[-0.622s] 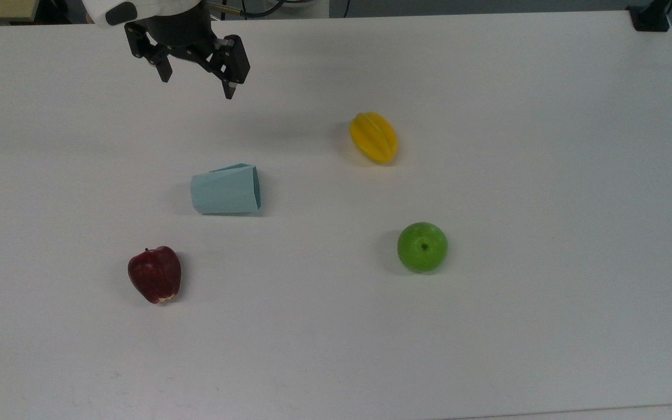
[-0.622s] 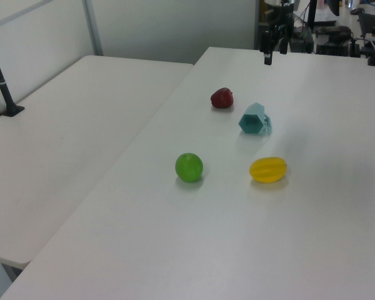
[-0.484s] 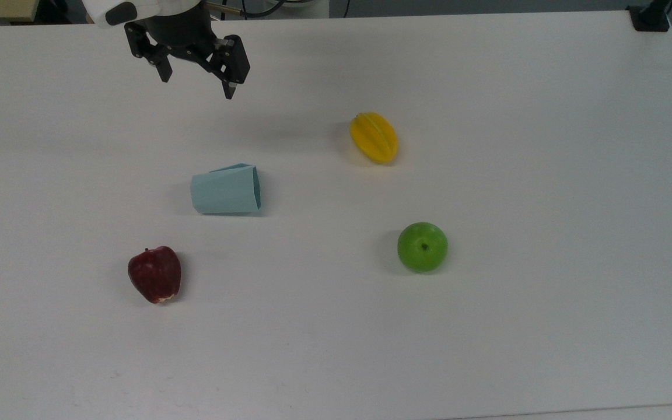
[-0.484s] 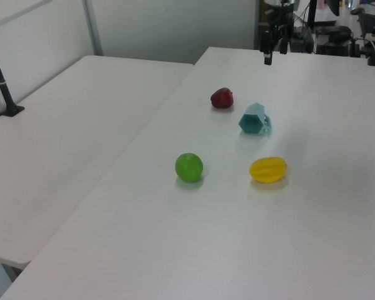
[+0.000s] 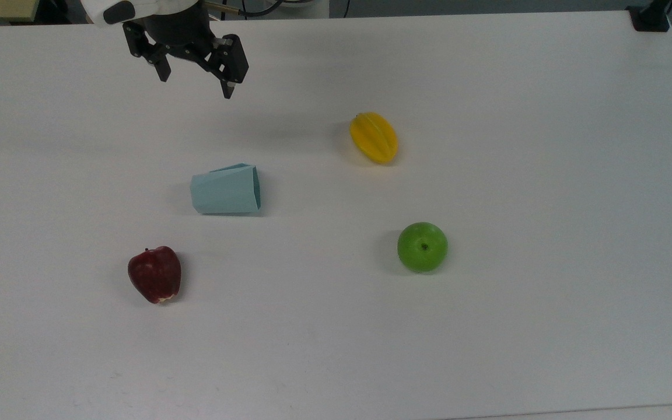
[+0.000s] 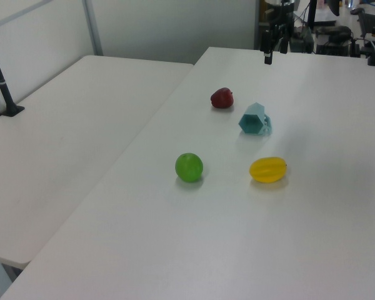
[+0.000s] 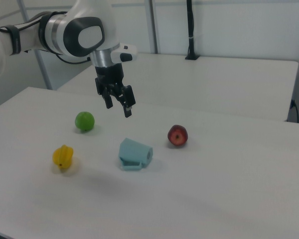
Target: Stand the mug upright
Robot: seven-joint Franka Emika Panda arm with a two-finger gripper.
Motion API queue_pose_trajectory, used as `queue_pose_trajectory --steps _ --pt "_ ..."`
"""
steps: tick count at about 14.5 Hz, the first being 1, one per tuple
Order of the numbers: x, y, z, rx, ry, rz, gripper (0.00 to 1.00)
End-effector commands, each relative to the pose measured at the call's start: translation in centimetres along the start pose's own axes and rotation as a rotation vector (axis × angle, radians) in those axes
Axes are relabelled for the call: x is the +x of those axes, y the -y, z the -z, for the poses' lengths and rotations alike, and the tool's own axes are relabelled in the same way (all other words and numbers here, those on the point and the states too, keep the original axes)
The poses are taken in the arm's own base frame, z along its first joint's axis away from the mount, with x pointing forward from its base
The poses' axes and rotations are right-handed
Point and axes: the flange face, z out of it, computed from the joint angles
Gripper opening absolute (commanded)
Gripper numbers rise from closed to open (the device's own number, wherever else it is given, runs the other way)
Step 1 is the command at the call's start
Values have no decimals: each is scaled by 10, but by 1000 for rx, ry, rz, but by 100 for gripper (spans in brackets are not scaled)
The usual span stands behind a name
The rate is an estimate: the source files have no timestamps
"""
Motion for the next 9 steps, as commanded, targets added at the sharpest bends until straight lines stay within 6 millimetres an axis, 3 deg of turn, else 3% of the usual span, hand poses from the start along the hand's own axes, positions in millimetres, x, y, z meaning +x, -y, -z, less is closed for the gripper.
queue_pose_trajectory --steps 1,4,9 --pt "-4 2 2 6 -3 14 100" --pt "-4 8 -3 -41 0 50 100" --pt "-3 61 -56 -295 45 199 100"
